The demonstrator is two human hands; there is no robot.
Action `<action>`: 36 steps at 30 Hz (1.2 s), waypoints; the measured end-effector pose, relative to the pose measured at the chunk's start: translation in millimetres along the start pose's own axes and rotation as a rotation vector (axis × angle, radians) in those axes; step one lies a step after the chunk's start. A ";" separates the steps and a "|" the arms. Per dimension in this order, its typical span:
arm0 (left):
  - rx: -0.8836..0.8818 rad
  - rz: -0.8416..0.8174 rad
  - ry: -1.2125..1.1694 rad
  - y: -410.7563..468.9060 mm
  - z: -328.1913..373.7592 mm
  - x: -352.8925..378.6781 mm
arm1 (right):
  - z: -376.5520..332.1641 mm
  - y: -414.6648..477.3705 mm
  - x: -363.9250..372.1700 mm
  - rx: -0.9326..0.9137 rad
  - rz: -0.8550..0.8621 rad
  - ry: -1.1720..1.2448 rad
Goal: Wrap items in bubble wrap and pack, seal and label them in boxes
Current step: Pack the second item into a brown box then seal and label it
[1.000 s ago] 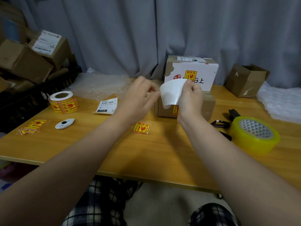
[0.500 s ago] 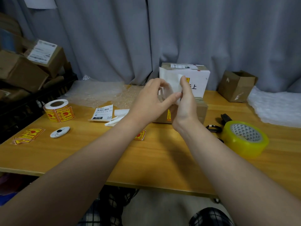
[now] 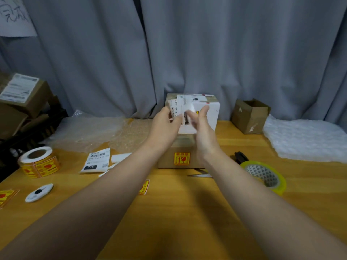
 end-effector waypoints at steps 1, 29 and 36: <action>-0.010 0.013 -0.017 4.0 -0.3 -2.4 | -6.4 1.9 -16.0 -0.030 0.122 -0.089; -0.395 -0.332 0.479 65.3 -85.4 8.1 | 34.7 61.4 -103.7 0.429 0.069 -0.633; -0.381 -0.342 0.864 67.8 -88.1 13.1 | 37.9 66.2 -102.1 0.363 0.048 -0.841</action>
Point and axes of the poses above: each hand's wrist, its own y-axis towards the middle knuckle, its own x-axis out of the palm, z = x × y, the point moved 7 cm from there along y, towards the middle knuckle, and after that the axes turned 13 degrees about -z, right-handed, at the moved point
